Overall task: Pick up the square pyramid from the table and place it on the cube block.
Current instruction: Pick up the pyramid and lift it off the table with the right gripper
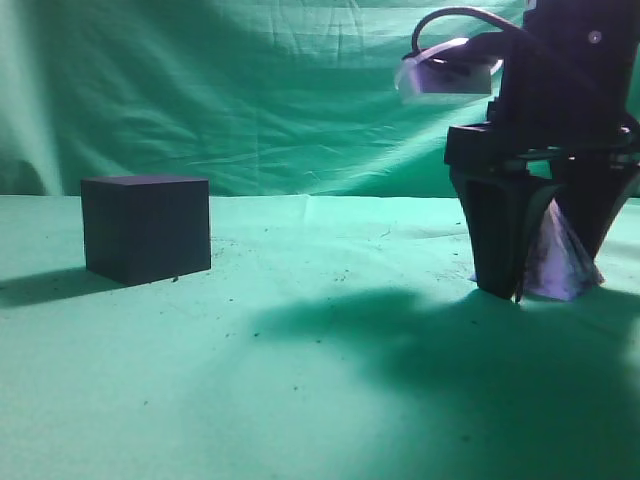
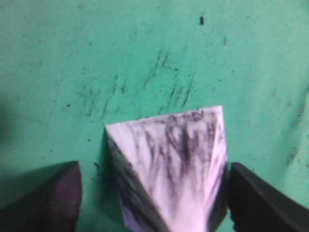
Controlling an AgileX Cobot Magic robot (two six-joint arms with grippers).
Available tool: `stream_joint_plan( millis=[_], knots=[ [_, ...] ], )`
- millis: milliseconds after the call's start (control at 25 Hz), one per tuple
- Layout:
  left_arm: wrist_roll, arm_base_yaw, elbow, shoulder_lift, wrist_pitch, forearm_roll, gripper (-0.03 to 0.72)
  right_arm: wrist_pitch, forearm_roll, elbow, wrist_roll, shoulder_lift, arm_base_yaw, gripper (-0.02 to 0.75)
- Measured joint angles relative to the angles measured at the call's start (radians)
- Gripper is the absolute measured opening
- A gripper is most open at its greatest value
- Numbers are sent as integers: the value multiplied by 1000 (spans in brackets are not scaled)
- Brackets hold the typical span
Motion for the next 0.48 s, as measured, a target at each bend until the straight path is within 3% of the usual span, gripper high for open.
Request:
stream_joint_plan(
  millis=[200, 240, 280, 480],
  knots=[
    [0, 0, 0, 0, 0, 0, 0, 7, -5, -11, 2, 10, 1, 394],
    [0, 0, 0, 0, 0, 0, 0, 17, -9, -16, 2, 10, 1, 408],
    [0, 0, 0, 0, 0, 0, 0, 29, -12, -24, 2, 10, 3, 366],
    [0, 0, 0, 0, 0, 0, 0, 108, -51, -95, 6, 30, 6, 378]
  ],
)
